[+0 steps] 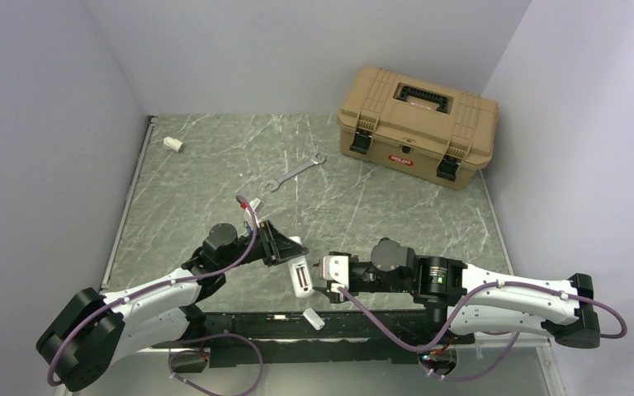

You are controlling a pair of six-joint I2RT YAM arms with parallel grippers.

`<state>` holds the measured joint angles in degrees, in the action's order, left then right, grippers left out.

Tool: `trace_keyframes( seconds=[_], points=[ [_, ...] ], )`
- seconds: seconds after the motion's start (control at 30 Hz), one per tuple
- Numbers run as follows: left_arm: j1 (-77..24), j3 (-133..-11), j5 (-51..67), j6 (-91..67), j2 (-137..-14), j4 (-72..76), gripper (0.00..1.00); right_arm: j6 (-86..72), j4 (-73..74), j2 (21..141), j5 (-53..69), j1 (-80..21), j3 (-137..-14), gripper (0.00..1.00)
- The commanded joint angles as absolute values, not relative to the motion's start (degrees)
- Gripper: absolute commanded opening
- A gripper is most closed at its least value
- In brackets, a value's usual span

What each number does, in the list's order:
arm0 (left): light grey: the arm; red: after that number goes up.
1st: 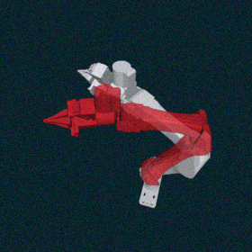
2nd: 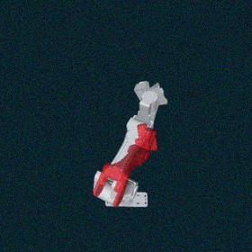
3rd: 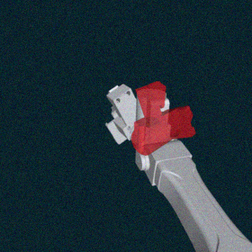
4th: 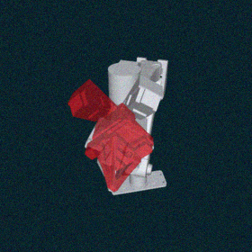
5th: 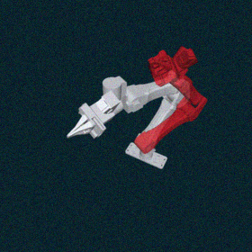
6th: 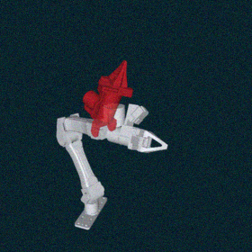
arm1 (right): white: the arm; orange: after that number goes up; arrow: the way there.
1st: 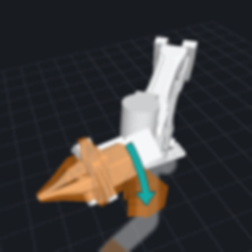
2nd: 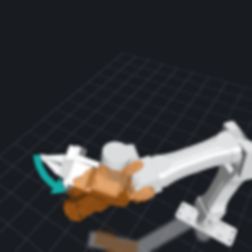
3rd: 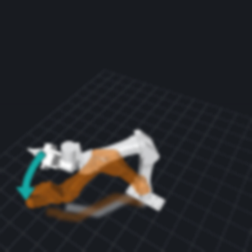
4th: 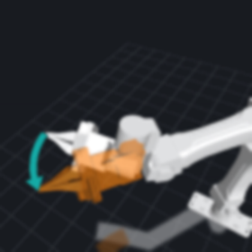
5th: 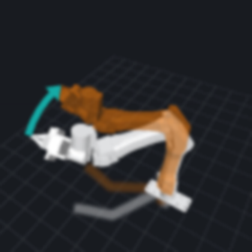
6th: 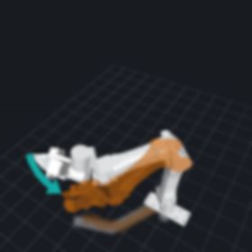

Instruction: Load the batteries into the remote control

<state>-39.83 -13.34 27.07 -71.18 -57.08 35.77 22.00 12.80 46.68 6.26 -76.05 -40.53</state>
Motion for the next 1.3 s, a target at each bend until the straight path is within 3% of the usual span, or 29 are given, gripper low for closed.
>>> trace_keyframes(
  seconds=[0.0,0.5,0.73,0.93,1.07,1.27],
  points=[
    [-39.8,-12.7,26.6,-71.0,-56.1,40.2,0.00,21.5,10.5,46.2,5.9,-75.9,-40.6,0.51],
    [-38.2,-10.5,25.8,-70.8,-53.9,41.7,0.03,17.1,8.8,47.2,6.8,-76.0,-40.7,0.50],
    [-33.1,-11.4,26.0,-66.5,-46.5,27.7,0.00,-2.8,4.3,49.9,8.3,-76.4,-38.5,0.41],
    [-28.8,-12.3,26.9,-63.1,-42.7,19.8,0.00,-19.7,5.6,54.3,-4.6,-83.7,-37.6,0.41],
    [-25.4,-11.9,29.2,-62.6,-42.4,19.3,0.00,-31.5,8.7,56.0,-13.4,-86.5,-37.0,0.44],
    [-22.0,-10.7,31.8,-63.0,-42.7,21.3,0.00,-42.6,15.0,59.5,-18.9,-87.5,-36.4,0.63]
  ],
)
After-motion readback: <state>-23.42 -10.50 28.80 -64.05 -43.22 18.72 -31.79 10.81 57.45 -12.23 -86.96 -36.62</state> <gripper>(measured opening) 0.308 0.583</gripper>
